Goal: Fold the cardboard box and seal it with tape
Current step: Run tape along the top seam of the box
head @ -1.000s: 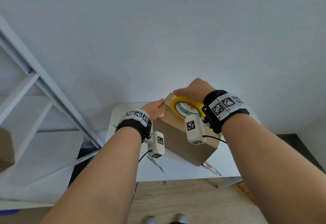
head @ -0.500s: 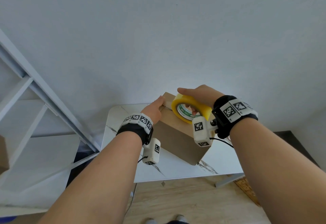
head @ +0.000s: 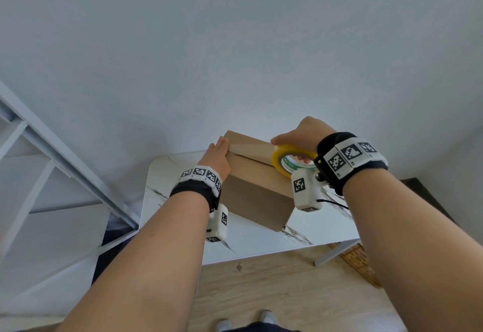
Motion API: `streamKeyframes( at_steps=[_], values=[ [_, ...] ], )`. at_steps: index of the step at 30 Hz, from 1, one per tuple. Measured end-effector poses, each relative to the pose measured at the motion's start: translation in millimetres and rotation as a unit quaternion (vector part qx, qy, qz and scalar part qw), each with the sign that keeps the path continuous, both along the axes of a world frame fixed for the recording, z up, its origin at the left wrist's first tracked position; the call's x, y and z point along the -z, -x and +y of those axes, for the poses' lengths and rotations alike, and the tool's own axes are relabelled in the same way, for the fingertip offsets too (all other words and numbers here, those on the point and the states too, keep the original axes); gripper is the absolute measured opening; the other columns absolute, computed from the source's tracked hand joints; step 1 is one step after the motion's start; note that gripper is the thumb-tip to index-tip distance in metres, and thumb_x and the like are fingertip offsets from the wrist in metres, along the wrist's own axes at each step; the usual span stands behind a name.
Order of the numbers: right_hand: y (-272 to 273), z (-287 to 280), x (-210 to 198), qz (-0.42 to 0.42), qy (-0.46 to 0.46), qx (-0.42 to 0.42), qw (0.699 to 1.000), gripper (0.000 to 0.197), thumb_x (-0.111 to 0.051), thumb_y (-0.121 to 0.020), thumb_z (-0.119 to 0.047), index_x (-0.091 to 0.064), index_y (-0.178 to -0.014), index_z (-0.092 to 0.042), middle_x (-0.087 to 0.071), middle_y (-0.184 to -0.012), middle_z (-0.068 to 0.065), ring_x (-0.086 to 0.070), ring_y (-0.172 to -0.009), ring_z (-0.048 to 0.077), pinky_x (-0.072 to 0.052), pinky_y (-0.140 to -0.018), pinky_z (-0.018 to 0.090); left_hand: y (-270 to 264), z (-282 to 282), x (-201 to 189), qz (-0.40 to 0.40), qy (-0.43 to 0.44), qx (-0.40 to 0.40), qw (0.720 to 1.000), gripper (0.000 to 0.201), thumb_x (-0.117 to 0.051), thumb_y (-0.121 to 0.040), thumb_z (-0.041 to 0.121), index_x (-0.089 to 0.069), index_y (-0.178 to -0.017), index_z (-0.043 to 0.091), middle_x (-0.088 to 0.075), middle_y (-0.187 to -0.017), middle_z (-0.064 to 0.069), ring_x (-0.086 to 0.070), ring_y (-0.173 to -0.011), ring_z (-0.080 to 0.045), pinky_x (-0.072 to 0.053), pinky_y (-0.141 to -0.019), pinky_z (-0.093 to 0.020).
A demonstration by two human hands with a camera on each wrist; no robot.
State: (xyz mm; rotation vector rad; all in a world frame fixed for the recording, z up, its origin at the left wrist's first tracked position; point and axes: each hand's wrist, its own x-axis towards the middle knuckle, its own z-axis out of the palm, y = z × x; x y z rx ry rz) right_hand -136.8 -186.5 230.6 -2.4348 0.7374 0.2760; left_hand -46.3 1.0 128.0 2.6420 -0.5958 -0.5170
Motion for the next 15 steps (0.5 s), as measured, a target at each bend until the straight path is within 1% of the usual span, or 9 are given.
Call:
streamKeyframes(
  at_steps=[1, 3, 5, 6, 9, 10, 12, 14, 15],
  values=[
    [4, -2, -1, 0.001, 0.01, 0.001, 1.0, 0.053, -0.066, -0.073, -0.061, -0.061, -0.067, -0.008, -0.062, -0.051, 0.003, -0.058, -0.047, 0.02, -0.045, -0.053, 0.025, 1, -2, 0, 0.0, -0.003, -0.003, 1.0, 0.077, -0.023, -0.086, -0.016, -0.002, -0.153, 0.016, 0.005, -0.161, 0.004, 0.0, -0.149, -0.022, -0.012, -0.118, -0.033],
    [10, -6, -1, -0.009, 0.004, 0.002, 1.0, 0.057, -0.063, -0.074, -0.065, -0.062, -0.072, -0.009, -0.064, -0.058, 0.005, -0.06, -0.051, 0.02, -0.045, -0.054, 0.025, 0, -4, 1, -0.009, -0.013, -0.013, 1.0, 0.079, -0.023, -0.084, -0.016, -0.003, -0.153, 0.018, 0.005, -0.161, 0.006, 0.0, -0.149, -0.023, -0.016, -0.119, -0.037],
    [17, -10, -4, -0.024, -0.036, 0.014, 0.999, 0.056, -0.061, -0.077, -0.065, -0.063, -0.08, -0.009, -0.066, -0.068, 0.006, -0.062, -0.061, 0.02, -0.044, -0.056, 0.027, -1, -6, 3, -0.014, -0.022, -0.021, 0.999, 0.081, -0.023, -0.083, -0.016, -0.004, -0.152, 0.02, 0.004, -0.161, 0.007, -0.001, -0.148, -0.024, -0.021, -0.118, -0.042],
    [20, -12, -5, -0.027, -0.053, 0.019, 0.998, 0.054, -0.06, -0.079, -0.064, -0.062, -0.083, -0.01, -0.066, -0.07, 0.005, -0.062, -0.064, 0.02, -0.043, -0.057, 0.027, -1, -6, 3, -0.014, -0.027, -0.021, 0.999, 0.081, -0.024, -0.082, -0.016, -0.005, -0.152, 0.02, 0.004, -0.161, 0.007, -0.002, -0.148, -0.025, -0.022, -0.117, -0.043],
    [28, -16, -7, -0.032, -0.07, 0.029, 0.997, 0.045, -0.062, -0.082, -0.056, -0.06, -0.08, -0.011, -0.065, -0.065, 0.004, -0.059, -0.058, 0.018, -0.041, -0.054, 0.027, 1, -9, 3, -0.011, -0.037, -0.019, 0.999, 0.081, -0.025, -0.082, -0.015, -0.004, -0.152, 0.02, 0.004, -0.161, 0.007, -0.002, -0.148, -0.026, -0.022, -0.117, -0.046],
    [29, -18, -7, -0.031, -0.053, 0.027, 0.998, 0.043, -0.063, -0.082, -0.054, -0.061, -0.078, -0.01, -0.065, -0.063, 0.004, -0.059, -0.056, 0.018, -0.041, -0.054, 0.026, 1, -9, 4, -0.01, -0.039, -0.021, 0.999, 0.081, -0.025, -0.083, -0.014, -0.004, -0.152, 0.021, 0.004, -0.161, 0.007, -0.002, -0.148, -0.026, -0.021, -0.117, -0.047],
    [32, -21, -6, -0.022, 0.013, 0.017, 1.0, 0.045, -0.065, -0.077, -0.054, -0.061, -0.074, -0.009, -0.064, -0.061, 0.004, -0.059, -0.053, 0.019, -0.044, -0.054, 0.024, 0, -7, 5, -0.007, -0.044, -0.029, 0.999, 0.081, -0.025, -0.082, -0.014, -0.003, -0.152, 0.021, 0.004, -0.161, 0.007, -0.003, -0.148, -0.026, -0.021, -0.117, -0.048],
    [39, -28, -3, -0.004, 0.081, 0.018, 0.997, 0.05, -0.068, -0.071, -0.06, -0.059, -0.071, -0.011, -0.062, -0.062, 0.004, -0.058, -0.055, 0.02, -0.045, -0.055, 0.026, -2, -6, 6, 0.0, -0.047, -0.026, 0.999, 0.082, -0.026, -0.083, -0.015, -0.002, -0.152, 0.022, 0.005, -0.161, 0.007, -0.004, -0.148, -0.027, -0.021, -0.117, -0.048],
    [43, -32, 1, 0.004, 0.092, 0.022, 0.995, 0.053, -0.068, -0.069, -0.063, -0.058, -0.071, -0.012, -0.062, -0.063, 0.004, -0.058, -0.055, 0.02, -0.045, -0.055, 0.026, -3, -6, 7, 0.0, -0.046, -0.022, 0.999, 0.083, -0.026, -0.082, -0.015, -0.003, -0.152, 0.022, 0.005, -0.161, 0.007, -0.005, -0.148, -0.028, -0.021, -0.116, -0.049]
  ],
)
